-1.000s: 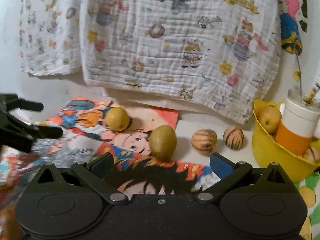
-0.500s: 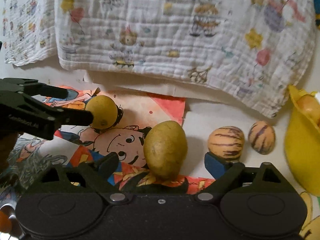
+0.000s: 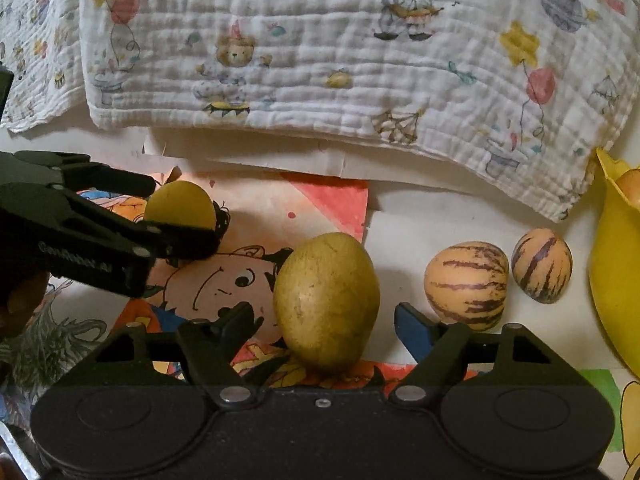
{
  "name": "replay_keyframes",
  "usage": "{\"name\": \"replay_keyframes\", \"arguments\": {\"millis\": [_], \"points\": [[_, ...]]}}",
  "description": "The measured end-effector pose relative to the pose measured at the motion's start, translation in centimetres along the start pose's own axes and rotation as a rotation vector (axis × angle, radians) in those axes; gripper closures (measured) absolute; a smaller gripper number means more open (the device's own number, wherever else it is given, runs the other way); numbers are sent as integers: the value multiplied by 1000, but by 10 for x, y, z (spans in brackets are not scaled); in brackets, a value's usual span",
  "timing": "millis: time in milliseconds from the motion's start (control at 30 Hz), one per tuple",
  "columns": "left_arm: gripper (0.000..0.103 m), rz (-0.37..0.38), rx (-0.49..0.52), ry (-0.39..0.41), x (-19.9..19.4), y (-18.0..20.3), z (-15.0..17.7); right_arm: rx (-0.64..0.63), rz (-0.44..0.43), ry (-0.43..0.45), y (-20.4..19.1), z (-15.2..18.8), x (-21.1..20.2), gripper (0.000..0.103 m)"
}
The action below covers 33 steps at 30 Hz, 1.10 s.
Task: Organize fruits
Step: 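Grasp the yellow lemon with the left gripper while the right grasps the yellow-brown pear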
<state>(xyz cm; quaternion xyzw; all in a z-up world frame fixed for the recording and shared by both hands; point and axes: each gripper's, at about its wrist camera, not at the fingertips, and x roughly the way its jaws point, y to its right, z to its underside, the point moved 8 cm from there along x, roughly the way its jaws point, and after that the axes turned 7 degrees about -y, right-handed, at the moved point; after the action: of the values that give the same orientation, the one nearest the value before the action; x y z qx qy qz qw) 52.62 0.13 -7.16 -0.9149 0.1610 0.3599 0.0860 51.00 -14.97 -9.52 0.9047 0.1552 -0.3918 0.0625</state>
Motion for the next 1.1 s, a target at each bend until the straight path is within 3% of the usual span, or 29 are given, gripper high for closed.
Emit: {"name": "replay_keyframes", "arguments": {"millis": [700, 900, 1100], "points": [[21, 7, 7, -46, 21, 3, 8, -2, 3, -14, 0, 0, 7, 43], [30, 2, -17, -51, 24, -4, 9, -5, 1, -12, 0, -2, 8, 44], [28, -4, -54, -43, 24, -10, 7, -3, -3, -10, 1, -3, 10, 44]]}}
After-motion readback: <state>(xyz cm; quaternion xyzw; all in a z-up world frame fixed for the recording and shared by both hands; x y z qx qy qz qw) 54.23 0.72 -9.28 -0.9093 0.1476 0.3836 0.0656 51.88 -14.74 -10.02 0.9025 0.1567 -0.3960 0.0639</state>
